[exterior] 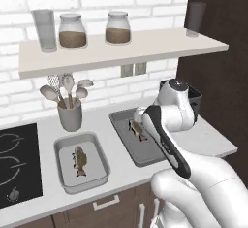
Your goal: Place one potato and one fish in each tupperware on the nearby counter, to pack two identical lunches.
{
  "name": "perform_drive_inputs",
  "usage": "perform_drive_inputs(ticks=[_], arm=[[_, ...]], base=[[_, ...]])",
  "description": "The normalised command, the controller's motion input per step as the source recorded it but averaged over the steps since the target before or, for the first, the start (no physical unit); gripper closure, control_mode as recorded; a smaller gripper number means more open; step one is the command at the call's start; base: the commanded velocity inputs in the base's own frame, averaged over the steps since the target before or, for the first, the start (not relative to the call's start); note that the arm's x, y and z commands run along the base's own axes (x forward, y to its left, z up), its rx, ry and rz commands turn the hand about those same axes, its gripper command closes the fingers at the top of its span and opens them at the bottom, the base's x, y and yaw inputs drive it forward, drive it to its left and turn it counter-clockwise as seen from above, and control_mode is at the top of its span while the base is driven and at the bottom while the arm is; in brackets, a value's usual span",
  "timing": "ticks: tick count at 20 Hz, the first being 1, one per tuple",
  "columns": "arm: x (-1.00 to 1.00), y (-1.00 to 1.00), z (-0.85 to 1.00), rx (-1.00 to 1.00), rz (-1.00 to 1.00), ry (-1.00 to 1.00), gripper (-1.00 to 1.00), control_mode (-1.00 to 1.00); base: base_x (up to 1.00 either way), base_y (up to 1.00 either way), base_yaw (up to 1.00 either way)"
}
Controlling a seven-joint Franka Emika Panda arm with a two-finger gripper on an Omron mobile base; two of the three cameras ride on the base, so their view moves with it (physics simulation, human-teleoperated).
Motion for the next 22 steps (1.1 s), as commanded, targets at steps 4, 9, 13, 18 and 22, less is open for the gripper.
perform_drive_inputs(ticks=[4, 9, 13, 18, 22], arm=[[0.0, 0.0, 0.0, 0.0, 0.0, 0.0, -1.0, 1.0], [0.0, 0.0, 0.0, 0.0, 0.0, 0.0, -1.0, 1.0], [0.0, 0.0, 0.0, 0.0, 0.0, 0.0, -1.0, 1.0], [0.0, 0.0, 0.0, 0.0, 0.0, 0.0, -1.0, 1.0], [0.0, 0.0, 0.0, 0.0, 0.0, 0.0, -1.0, 1.0]], base=[[-1.0, -0.06, 0.02], [-1.0, -0.26, -0.24], [-1.0, 0.0, -0.62], [-0.76, 0.0, -0.81], [-0.29, -0.2, -0.88]])
